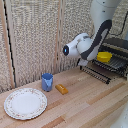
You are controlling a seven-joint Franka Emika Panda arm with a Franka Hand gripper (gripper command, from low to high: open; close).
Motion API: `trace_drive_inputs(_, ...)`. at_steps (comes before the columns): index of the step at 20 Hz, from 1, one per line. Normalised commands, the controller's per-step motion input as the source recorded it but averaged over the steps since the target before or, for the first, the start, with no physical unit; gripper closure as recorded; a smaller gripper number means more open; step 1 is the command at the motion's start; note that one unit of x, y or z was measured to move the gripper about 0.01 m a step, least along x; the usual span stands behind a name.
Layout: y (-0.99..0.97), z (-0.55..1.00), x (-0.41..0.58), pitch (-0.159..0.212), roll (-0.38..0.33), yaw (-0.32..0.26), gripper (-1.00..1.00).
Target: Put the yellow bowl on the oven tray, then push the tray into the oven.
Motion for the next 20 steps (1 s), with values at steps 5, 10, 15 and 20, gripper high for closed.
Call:
trace_drive_inputs(5, -0.24, -0.35, 0.000, 0.007, -0.017, 0.125, -1.00)
trace_drive_inputs(10, -0.46, -0.03, -0.107, 0.000, 0.005, 0.032, -1.00)
trace_drive_inputs(15, -0.47, 0.11, -0.069, 0.013, 0.013, 0.008, -1.00)
trace_drive_inputs(20, -0.38, 0.10, 0.000, 0.053, 0.031, 0.012, -1.00)
